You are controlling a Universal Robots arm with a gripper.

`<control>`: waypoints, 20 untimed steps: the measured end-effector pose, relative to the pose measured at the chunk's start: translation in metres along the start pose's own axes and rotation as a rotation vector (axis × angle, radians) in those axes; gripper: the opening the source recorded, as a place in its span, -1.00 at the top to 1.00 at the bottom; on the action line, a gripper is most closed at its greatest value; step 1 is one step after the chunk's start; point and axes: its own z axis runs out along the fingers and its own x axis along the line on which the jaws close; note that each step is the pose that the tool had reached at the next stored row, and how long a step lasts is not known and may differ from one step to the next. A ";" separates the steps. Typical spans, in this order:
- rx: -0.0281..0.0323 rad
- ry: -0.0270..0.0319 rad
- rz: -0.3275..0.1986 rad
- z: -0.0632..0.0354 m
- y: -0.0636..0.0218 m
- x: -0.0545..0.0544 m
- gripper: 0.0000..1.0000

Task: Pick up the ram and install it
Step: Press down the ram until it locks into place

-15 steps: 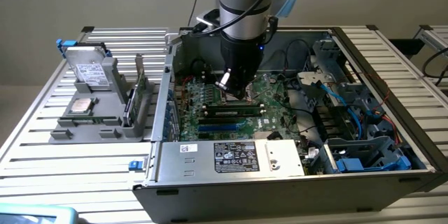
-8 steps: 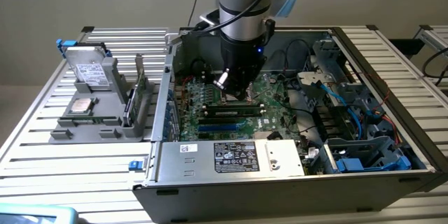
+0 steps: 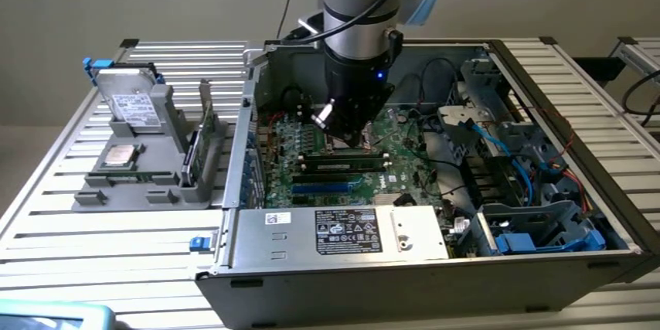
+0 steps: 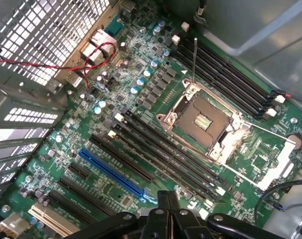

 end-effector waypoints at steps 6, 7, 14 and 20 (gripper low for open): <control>-0.0284 0.0010 0.047 -0.0017 -0.0008 0.000 0.79; -0.0329 0.0012 0.055 -0.0020 -0.0010 0.001 0.79; -0.0532 0.0118 0.110 -0.0039 -0.0020 0.001 0.79; -0.0483 0.0308 0.151 -0.0049 -0.0025 0.001 0.79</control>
